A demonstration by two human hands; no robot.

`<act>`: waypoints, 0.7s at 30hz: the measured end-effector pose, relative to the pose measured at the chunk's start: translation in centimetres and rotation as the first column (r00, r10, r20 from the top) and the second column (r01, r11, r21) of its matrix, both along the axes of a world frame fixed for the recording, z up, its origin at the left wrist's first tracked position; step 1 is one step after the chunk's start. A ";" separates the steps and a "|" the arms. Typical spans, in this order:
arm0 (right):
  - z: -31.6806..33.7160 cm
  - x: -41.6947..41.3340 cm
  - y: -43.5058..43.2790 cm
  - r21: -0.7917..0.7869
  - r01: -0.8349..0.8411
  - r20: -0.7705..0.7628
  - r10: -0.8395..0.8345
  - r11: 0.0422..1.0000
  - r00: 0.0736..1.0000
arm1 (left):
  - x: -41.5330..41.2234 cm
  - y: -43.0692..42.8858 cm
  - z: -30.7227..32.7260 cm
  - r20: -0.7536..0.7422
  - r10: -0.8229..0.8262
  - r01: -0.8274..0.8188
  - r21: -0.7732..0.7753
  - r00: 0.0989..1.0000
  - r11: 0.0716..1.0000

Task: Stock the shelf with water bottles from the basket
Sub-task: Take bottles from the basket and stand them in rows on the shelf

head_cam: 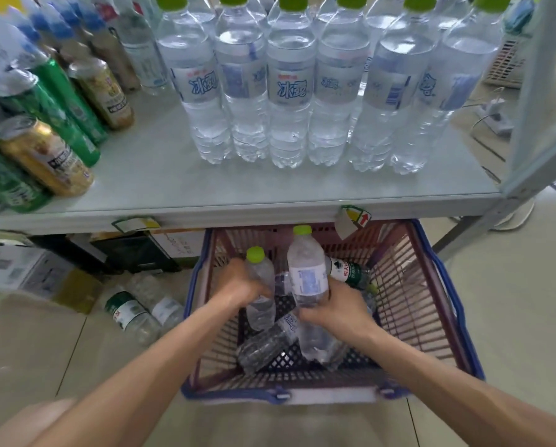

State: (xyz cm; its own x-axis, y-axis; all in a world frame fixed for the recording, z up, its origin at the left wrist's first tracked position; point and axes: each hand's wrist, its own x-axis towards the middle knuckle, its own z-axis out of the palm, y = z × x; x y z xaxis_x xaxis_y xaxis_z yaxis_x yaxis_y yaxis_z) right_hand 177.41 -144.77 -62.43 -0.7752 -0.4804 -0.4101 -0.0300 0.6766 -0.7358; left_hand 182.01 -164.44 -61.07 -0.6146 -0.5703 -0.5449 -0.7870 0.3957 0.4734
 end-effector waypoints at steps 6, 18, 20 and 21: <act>4.7 -0.5 2.9 -0.159 -0.173 -0.138 0.152 0.972 0.979 | 0.0 -0.8 2.4 0.074 -0.199 0.203 -0.059 0.977 0.977; 16.3 -6.3 -2.0 -0.584 -0.151 -0.373 -0.098 0.798 0.923 | 1.2 -6.7 18.5 -0.327 -0.651 0.701 0.052 0.685 0.711; 17.1 -7.2 -3.1 -0.622 -0.115 -0.368 -0.159 0.775 0.916 | 1.5 -7.9 20.5 -0.495 -0.519 0.622 0.056 0.697 0.781; 17.2 -7.6 -3.7 -0.630 -0.097 -0.368 -0.186 0.771 0.911 | 1.4 -8.3 21.2 -0.588 -0.435 0.562 0.041 0.682 0.826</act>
